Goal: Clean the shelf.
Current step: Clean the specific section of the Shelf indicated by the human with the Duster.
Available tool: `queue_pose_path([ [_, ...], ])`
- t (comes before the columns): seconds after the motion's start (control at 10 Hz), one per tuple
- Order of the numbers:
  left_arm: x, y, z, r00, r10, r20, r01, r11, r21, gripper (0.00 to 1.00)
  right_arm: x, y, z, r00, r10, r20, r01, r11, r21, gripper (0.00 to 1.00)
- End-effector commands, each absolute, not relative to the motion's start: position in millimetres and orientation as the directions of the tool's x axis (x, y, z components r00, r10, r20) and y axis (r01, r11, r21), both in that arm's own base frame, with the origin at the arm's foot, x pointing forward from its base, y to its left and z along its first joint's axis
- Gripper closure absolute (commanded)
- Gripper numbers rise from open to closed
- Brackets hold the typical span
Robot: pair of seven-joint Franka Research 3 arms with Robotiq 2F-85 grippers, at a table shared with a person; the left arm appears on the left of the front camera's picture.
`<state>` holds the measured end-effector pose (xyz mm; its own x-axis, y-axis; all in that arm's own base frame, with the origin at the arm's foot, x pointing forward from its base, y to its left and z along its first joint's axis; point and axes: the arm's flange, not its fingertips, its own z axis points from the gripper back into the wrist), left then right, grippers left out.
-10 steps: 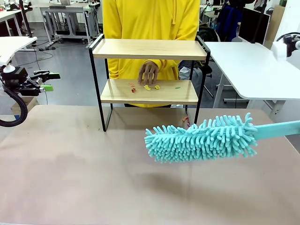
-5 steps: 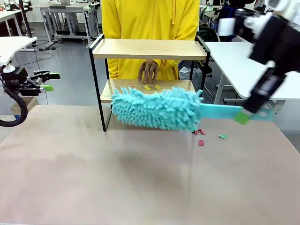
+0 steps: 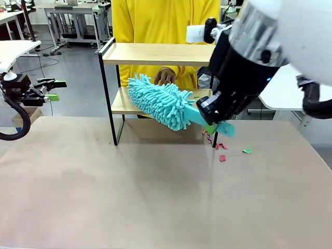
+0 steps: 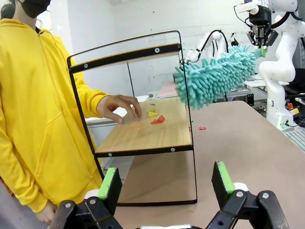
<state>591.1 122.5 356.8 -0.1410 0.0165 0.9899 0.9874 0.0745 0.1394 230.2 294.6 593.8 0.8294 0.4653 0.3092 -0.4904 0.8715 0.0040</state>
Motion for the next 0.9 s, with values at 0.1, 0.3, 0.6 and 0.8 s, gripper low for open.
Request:
queue_pose_path([
  [0.1,588,122,360,-0.145,0.017,0.989,0.987,0.077,0.143,0.00,224,279,604,0.798,0.522,0.301,-0.544,0.839,-0.010,0.87],
  [0.3,588,122,360,-0.145,0.017,0.989,0.987,0.077,0.143,0.00,226,288,598,0.819,0.491,0.298,-0.516,0.857,0.006,0.87],
  [0.6,588,122,360,-0.145,0.017,0.989,0.987,0.077,0.143,0.00,250,363,592,0.884,0.313,0.348,-0.351,0.935,0.051,0.87],
  [0.8,588,122,360,-0.145,0.017,0.989,0.987,0.077,0.143,0.00,263,404,590,0.885,0.229,0.405,-0.281,0.957,0.071,0.87],
])
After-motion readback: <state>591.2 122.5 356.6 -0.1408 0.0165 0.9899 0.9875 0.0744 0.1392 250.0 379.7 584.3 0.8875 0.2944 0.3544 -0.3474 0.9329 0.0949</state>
